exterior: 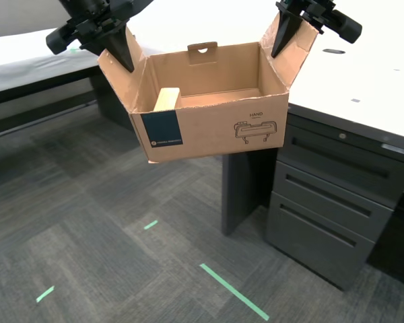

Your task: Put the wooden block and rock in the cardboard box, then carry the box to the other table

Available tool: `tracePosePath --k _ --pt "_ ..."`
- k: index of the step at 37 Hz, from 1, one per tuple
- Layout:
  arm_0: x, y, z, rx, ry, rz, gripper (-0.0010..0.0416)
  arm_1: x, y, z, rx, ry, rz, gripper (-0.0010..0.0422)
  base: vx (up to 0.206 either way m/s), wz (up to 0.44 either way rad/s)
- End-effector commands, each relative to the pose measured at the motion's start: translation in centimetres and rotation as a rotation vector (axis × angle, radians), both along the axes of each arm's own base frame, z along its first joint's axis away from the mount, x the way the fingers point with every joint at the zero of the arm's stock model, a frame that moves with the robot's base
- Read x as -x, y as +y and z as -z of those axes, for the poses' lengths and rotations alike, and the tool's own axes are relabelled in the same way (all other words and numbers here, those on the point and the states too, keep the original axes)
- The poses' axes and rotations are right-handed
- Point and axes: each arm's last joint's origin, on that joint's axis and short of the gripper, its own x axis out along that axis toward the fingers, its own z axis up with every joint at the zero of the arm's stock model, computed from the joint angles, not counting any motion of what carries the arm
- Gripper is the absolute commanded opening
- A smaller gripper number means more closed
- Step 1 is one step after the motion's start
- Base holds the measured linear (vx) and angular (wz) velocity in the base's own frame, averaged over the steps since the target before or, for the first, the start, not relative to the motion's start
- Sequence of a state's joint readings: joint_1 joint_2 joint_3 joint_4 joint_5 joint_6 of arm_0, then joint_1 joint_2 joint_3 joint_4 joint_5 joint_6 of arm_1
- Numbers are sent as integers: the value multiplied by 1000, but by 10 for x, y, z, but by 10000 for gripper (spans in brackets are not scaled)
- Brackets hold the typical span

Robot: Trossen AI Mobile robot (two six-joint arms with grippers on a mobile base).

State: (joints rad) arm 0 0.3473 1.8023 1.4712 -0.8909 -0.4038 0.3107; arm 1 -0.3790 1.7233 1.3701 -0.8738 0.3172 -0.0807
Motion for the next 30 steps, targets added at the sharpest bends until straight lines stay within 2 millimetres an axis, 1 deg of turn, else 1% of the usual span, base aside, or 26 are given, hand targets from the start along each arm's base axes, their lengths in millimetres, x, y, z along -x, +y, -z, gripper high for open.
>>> tracePosePath --k 1,19,25,30 --pt "0 -1 0 27 -11 13 -1 -1 -1 -1 23 -5 -11 -1 6 224" --pt "0 -1 0 38 -24 -25 -1 -3 -3 -3 48 -4 -71 -1 4 242" --pt "0 -1 0 37 -24 -23 -1 -3 -2 -3 48 8 -85 -1 2 241" --pt "0 -1 0 30 -4 16 -1 -4 -3 -3 49 -10 -65 -1 2 211"
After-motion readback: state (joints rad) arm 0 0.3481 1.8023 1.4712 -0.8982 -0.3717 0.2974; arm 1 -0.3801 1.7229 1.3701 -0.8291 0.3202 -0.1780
